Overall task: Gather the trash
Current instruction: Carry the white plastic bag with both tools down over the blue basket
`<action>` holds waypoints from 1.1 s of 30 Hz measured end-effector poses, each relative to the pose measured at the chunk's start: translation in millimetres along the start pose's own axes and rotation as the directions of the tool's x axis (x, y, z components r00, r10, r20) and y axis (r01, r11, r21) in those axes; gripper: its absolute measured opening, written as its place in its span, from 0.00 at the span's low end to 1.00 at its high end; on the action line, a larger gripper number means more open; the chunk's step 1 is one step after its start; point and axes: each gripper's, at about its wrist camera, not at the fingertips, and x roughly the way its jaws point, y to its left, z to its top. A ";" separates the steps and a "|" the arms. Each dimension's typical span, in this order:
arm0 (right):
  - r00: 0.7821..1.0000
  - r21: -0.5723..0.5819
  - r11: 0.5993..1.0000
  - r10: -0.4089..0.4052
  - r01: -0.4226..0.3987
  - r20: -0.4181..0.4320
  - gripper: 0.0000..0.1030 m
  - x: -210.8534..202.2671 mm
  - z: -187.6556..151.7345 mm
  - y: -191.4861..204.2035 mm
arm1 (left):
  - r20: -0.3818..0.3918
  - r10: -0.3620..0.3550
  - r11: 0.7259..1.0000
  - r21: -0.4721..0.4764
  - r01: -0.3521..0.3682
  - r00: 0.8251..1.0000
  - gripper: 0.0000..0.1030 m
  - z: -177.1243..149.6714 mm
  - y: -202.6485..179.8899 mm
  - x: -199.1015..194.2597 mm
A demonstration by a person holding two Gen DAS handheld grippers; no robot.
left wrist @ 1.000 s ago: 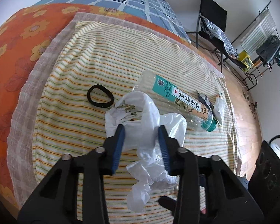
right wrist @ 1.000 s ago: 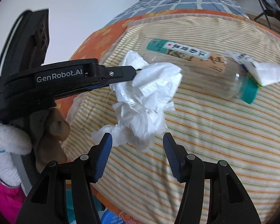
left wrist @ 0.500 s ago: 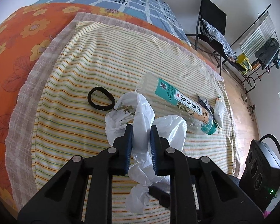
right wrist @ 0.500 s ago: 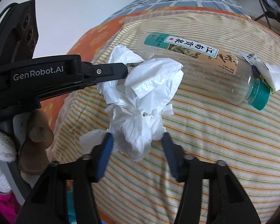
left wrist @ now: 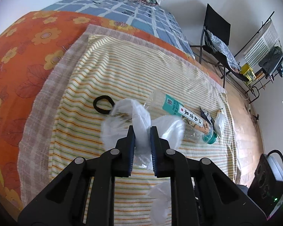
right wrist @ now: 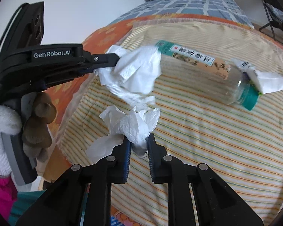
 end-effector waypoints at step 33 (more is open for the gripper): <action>0.989 -0.109 0.988 -0.101 0.113 0.107 0.14 -116.8 -58.6 10.7 | 0.068 -0.062 0.976 0.211 0.046 0.996 0.12 -63.5 -49.1 -94.2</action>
